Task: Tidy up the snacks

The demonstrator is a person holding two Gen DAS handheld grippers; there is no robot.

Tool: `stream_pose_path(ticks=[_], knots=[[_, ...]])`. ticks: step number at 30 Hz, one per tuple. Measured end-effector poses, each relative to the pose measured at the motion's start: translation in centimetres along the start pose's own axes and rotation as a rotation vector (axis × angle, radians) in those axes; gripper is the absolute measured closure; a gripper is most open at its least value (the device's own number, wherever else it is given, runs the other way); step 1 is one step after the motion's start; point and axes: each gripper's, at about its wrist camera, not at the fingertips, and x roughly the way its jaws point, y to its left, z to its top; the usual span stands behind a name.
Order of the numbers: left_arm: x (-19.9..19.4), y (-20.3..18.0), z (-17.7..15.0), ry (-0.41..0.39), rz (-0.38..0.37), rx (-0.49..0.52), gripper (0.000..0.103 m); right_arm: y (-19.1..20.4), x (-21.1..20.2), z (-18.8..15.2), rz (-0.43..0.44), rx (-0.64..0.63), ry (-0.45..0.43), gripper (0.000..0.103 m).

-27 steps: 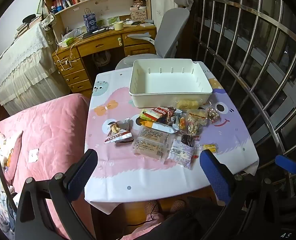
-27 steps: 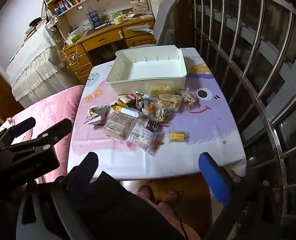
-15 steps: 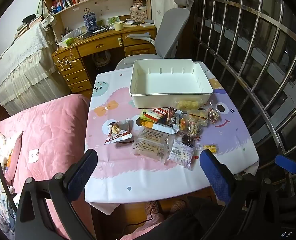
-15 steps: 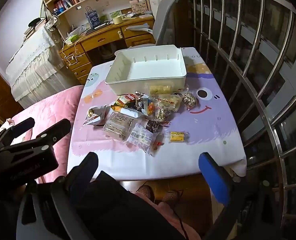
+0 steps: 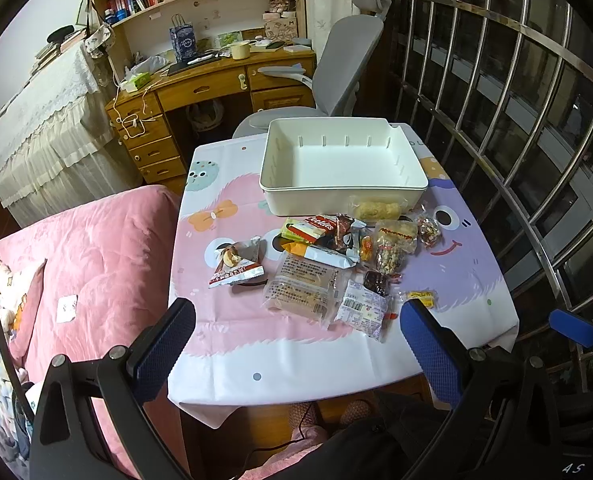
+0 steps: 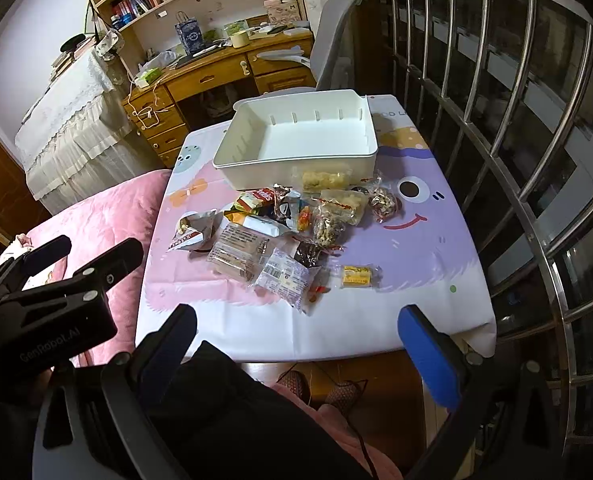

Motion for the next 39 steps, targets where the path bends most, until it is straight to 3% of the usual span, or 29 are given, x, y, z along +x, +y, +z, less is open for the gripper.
stream_pose_path(ticks=[5, 19, 39], knots=[[0.7, 0.9, -0.1, 0.004, 0.005, -0.011, 0.001, 0.4, 0.3, 0.2, 0.003, -0.002, 0.0, 0.002], [-0.1, -1.1, 0.1, 0.0, 0.039, -0.06, 0.001, -1.5, 0.0, 0.8, 0.056, -0.038, -0.001, 0.002], [-0.5, -0.3, -0.7, 0.035, 0.059, -0.206, 0.001, -3.6, 0.9, 1.2, 0.156, -0.109, 0.034, 0.002]])
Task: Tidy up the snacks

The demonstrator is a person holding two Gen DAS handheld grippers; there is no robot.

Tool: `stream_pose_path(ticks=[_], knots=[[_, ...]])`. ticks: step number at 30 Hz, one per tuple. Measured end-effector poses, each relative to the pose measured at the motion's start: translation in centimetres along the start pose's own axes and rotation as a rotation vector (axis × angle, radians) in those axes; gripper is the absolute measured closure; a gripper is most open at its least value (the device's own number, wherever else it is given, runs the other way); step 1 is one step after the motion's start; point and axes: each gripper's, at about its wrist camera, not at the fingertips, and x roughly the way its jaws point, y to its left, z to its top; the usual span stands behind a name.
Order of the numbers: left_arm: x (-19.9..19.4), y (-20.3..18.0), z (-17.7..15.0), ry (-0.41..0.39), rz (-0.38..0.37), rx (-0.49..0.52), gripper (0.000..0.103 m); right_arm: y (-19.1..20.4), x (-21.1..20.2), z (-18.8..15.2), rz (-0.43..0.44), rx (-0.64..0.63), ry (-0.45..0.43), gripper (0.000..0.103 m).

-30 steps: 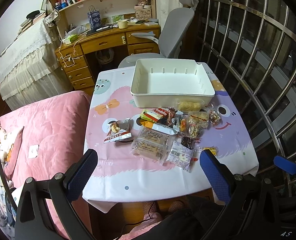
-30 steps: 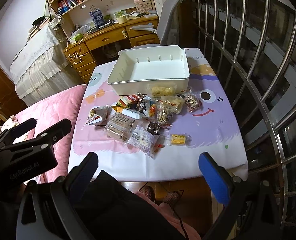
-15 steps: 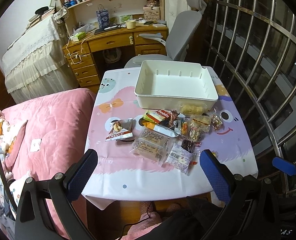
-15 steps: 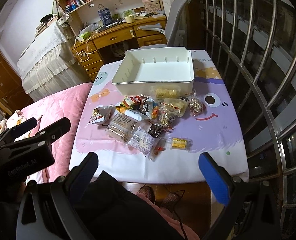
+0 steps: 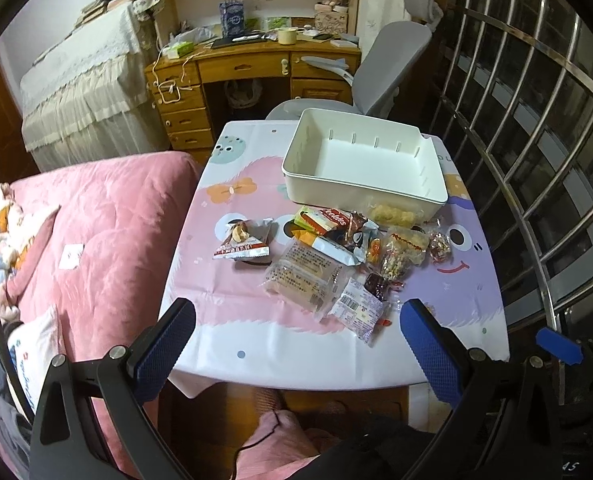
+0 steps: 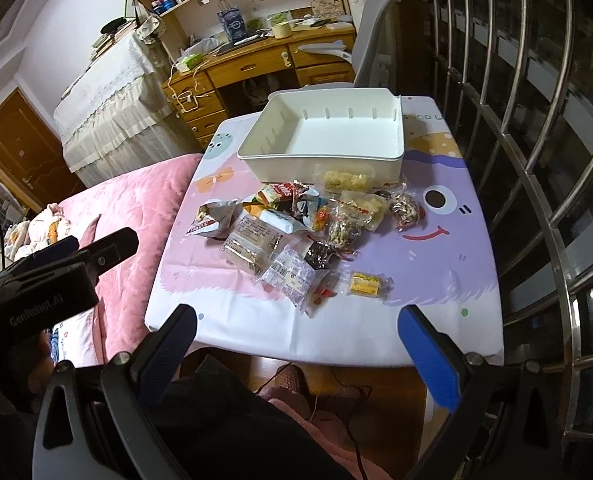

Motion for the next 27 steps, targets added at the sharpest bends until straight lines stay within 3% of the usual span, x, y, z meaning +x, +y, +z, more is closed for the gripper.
stream_pose_path(ticks=[6, 14, 27], knots=[[0.2, 1.3, 0.1, 0.004, 0.015, -0.047, 0.001, -0.7, 1.2, 0.6, 0.048, 0.027, 0.027, 0.002], [1.7, 4.7, 1.4, 0.019, -0.019, -0.108, 0.001, -0.4, 3.4, 1.7, 0.074, 0.087, 0.068, 0.002], [7.0, 10.6, 6.0, 0.076, -0.085, -0.012, 0.001, 0.6, 8.6, 2.2, 0.05, 0.39, 0.157, 0.002]])
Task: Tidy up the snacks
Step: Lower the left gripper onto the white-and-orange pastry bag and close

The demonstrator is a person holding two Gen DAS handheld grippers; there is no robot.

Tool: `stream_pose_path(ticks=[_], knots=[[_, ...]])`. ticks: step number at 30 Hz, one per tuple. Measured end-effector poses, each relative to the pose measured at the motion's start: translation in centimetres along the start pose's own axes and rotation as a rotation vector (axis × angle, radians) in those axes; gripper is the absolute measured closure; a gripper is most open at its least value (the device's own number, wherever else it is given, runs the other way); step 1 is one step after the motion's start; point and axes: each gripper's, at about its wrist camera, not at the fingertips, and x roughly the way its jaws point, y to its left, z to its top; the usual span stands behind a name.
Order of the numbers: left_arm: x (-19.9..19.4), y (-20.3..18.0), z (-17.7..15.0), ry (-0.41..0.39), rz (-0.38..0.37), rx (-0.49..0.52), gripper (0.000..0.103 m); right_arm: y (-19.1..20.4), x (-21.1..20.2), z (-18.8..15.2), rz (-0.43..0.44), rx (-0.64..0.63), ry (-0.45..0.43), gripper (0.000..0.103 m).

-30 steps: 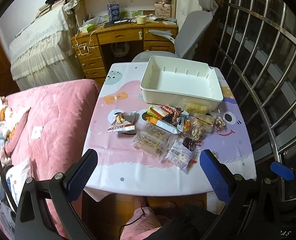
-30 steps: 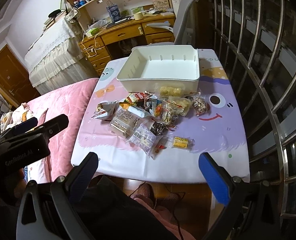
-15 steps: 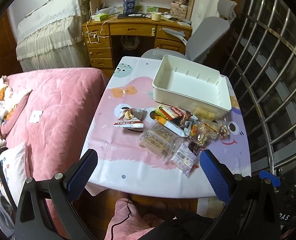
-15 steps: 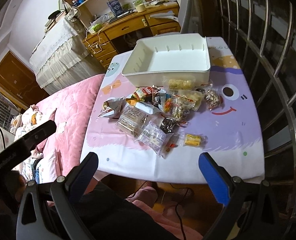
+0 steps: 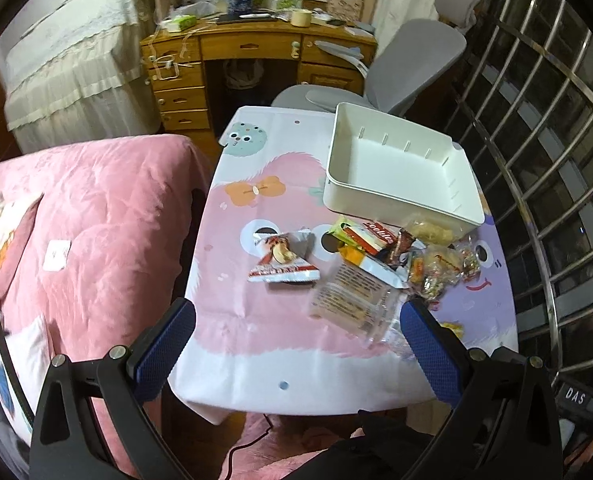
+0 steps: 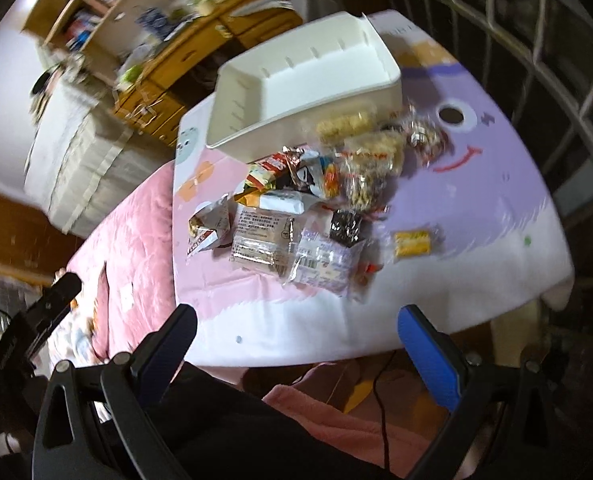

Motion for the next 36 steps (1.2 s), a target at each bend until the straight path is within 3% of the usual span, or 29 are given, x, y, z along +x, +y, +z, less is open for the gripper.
stream_pose_path(ticks=[5, 14, 26, 36], knots=[[2.1, 2.4, 2.2, 0.018, -0.062, 0.067, 0.001, 1.2, 2.3, -0.3, -0.019, 0.113, 0.009, 0.002], [7.9, 5.6, 5.2, 0.127, -0.166, 0.122, 0.001, 1.7, 6.2, -0.9, -0.084, 0.361, 0.025, 0.002], [16.1, 6.5, 4.9, 0.31, -0.154, 0.055, 0.002, -2.2, 11.1, -2.1, -0.143, 0.611, 0.071, 0.003], [22.8, 4.9, 6.0, 0.47, -0.105, -0.008, 0.003, -6.5, 15.2, 0.4, -0.127, 0.74, 0.2, 0.007]])
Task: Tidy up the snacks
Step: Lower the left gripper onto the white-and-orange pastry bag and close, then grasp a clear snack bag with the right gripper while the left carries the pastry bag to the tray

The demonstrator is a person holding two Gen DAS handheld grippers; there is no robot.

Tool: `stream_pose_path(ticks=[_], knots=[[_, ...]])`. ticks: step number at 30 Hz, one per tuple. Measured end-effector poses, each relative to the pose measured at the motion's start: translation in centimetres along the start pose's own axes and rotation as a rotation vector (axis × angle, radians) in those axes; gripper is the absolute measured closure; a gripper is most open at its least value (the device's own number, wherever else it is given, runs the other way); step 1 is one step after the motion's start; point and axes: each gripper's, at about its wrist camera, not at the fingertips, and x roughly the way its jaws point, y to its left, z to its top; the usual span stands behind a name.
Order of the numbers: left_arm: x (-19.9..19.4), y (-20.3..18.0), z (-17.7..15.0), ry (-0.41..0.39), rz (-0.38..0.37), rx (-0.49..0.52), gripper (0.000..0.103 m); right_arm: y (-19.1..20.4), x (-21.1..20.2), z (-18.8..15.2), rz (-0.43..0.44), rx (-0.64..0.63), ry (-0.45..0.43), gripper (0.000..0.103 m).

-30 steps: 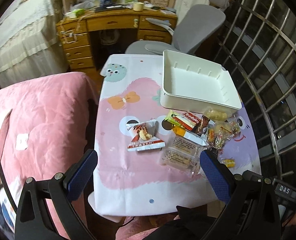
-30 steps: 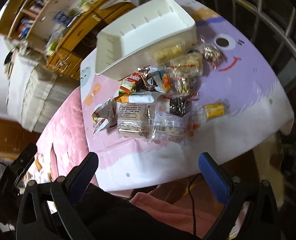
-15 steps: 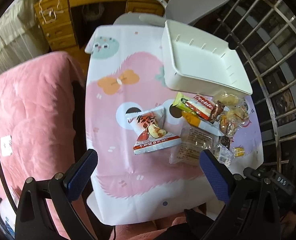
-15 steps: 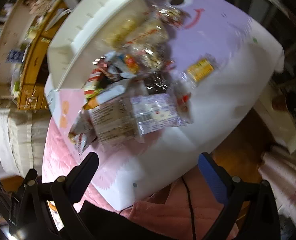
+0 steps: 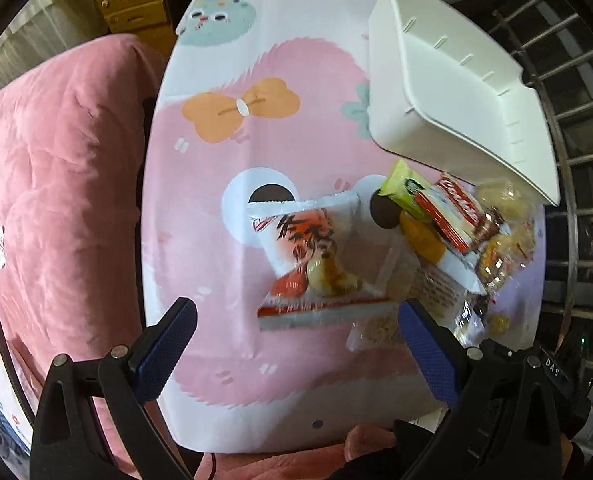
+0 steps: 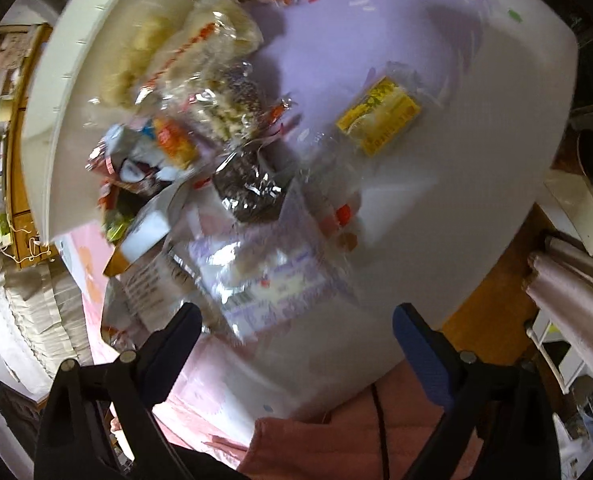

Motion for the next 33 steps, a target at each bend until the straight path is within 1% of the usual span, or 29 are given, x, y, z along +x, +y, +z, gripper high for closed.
stream_pose_path(ticks=[5, 7, 9, 10, 11, 13, 15, 16, 17, 22, 24, 25, 27, 30, 31, 33], knots=[[3.0, 0.0, 1.6, 0.062, 0.029, -0.067, 0.006, 0.2, 1.1, 2.2, -0.034, 0.003, 0.07, 0.014], [4.1, 0.0, 2.1, 0.08, 0.04, -0.084, 0.01, 0.4, 1.4, 2.8, -0.036, -0.005, 0.091, 0.015], [5.0, 0.1, 2.5, 0.096, 0.044, -0.105, 0.012, 0.7, 1.7, 3.6, -0.047, -0.021, 0.113, 0.017], [5.4, 0.2, 2.8, 0.106, 0.041, -0.117, 0.014, 1.0, 1.9, 3.9, -0.049, -0.029, 0.126, 0.018], [5.8, 0.2, 2.9, 0.111, 0.035, -0.126, 0.017, 1.2, 2.2, 4.2, -0.057, -0.037, 0.146, 0.02], [6.5, 0.3, 3.3, 0.126, 0.031, -0.14, 0.03, 1.7, 2.7, 4.7, -0.074, -0.049, 0.179, 0.021], [7.0, 0.3, 3.5, 0.141, 0.029, -0.15, 0.037, 1.6, 3.3, 5.2, -0.084, -0.057, 0.2, 0.021], [7.3, 0.2, 3.7, 0.146, 0.02, -0.159, 0.045, 1.7, 3.4, 5.3, -0.09, -0.063, 0.207, 0.021], [7.5, 0.1, 3.8, 0.148, 0.012, -0.163, 0.048, 1.8, 3.5, 5.6, -0.098, -0.069, 0.212, 0.021], [7.9, -0.6, 4.2, 0.139, 0.03, -0.139, 0.054, 2.0, 3.8, 6.5, -0.102, -0.084, 0.236, 0.026], [7.7, -0.8, 4.2, 0.131, 0.033, -0.129, 0.056, 2.2, 3.9, 6.6, -0.097, -0.09, 0.236, 0.031], [7.5, -0.9, 4.2, 0.127, 0.031, -0.122, 0.059, 2.4, 4.0, 6.8, -0.093, -0.092, 0.235, 0.032], [6.9, -1.6, 3.9, 0.117, 0.024, -0.109, 0.061, 2.5, 3.6, 7.0, -0.091, -0.094, 0.23, 0.038], [5.9, -2.0, 3.4, 0.092, 0.017, -0.089, 0.061, 2.6, 2.9, 6.5, -0.081, -0.092, 0.215, 0.043], [5.4, -2.1, 3.1, 0.081, 0.012, -0.08, 0.061, 2.9, 2.6, 5.8, -0.076, -0.091, 0.208, 0.044], [4.6, -2.0, 2.6, 0.059, 0.006, -0.066, 0.061, 2.8, 2.3, 5.3, -0.06, -0.088, 0.192, 0.049]])
